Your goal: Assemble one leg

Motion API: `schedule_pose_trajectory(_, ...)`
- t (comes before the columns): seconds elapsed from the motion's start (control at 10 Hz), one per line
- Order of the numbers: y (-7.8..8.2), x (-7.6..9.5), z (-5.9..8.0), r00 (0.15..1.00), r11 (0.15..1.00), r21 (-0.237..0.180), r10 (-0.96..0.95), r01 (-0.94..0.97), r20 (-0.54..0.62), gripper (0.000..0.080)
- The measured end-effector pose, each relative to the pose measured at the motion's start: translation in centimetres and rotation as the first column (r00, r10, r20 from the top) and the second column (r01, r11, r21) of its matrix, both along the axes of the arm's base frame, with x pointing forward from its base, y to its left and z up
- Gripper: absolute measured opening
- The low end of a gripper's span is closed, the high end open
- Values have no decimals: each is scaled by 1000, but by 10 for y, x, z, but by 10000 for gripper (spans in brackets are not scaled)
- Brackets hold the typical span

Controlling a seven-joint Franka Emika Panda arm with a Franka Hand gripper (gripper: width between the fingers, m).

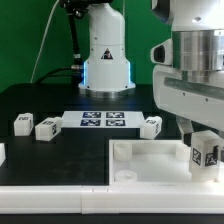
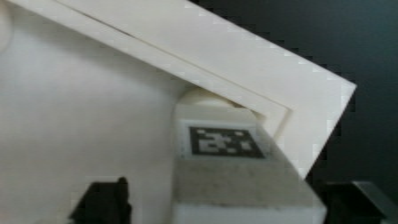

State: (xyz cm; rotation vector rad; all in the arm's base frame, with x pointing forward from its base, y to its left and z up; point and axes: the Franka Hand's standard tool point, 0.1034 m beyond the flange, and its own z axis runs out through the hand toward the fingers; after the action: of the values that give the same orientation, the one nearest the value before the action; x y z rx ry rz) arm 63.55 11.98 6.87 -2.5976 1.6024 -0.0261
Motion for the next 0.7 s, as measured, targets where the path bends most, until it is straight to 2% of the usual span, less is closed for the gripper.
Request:
schedule_pose_trajectory(0.1, 1, 0, -2, 992, 992, -9, 123, -123, 12, 612)
schedule_pose_trajectory(0.2, 0, 0, -3, 970, 970, -20, 241, -240, 23, 638)
schedule_pose_trajectory(0.4, 1, 0, -3, 927, 927, -34, 375, -374, 30, 647)
schedule_pose_trajectory(0.7, 2, 3, 0, 756, 756, -75, 654, -651, 33, 649)
